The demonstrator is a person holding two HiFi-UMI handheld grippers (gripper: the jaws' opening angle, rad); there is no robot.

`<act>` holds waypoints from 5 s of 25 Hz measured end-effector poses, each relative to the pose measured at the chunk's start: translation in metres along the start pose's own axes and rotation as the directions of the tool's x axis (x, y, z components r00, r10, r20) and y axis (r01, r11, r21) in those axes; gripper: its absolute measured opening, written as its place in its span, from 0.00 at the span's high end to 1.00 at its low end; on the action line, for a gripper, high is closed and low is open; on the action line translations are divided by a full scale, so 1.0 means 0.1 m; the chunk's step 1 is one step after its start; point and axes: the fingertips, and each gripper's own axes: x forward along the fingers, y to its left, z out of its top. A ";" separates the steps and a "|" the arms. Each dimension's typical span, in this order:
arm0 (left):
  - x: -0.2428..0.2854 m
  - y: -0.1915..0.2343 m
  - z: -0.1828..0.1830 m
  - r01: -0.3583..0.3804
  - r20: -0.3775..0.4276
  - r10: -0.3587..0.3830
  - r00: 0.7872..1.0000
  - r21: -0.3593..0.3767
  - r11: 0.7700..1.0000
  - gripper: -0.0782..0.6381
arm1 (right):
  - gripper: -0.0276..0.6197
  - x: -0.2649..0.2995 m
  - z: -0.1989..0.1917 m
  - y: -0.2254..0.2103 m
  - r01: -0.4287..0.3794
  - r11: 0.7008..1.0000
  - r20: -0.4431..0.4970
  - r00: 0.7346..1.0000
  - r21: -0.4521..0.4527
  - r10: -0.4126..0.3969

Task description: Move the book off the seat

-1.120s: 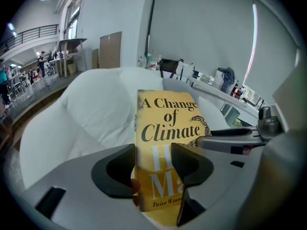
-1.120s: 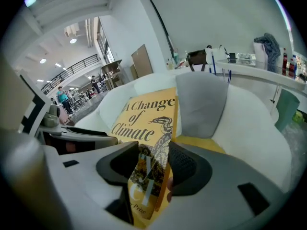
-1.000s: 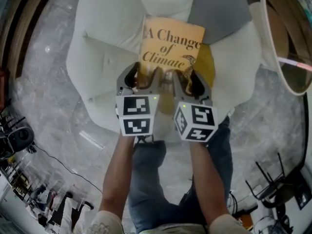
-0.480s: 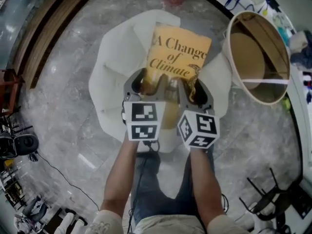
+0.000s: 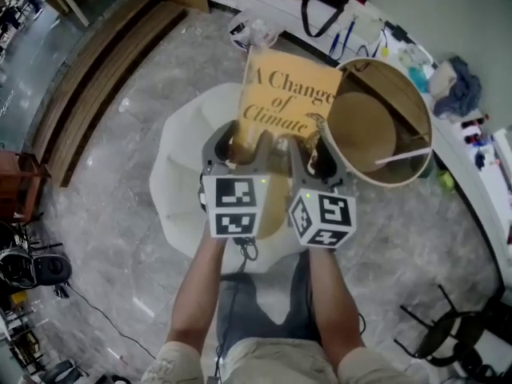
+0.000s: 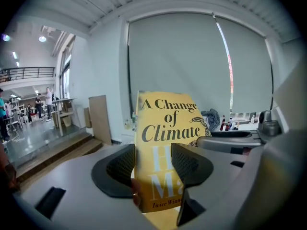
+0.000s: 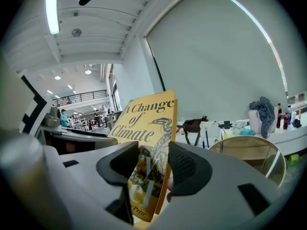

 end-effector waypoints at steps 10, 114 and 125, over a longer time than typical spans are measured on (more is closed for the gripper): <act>0.25 -1.24 1.41 0.034 0.140 -0.038 0.989 0.028 0.999 0.55 | 0.64 -0.45 1.37 -1.26 0.055 0.997 0.165 0.985 -0.060 -0.045; 3.15 -4.47 2.36 0.058 0.073 -0.055 0.996 -0.049 0.997 0.56 | 0.64 0.22 1.93 -5.64 0.070 0.993 -0.002 0.998 -0.091 -0.071; 3.76 -4.70 1.73 -0.072 -0.085 0.063 0.994 -0.115 0.991 0.57 | 0.64 0.71 1.27 -6.17 -0.079 0.995 -0.167 0.984 -0.060 0.068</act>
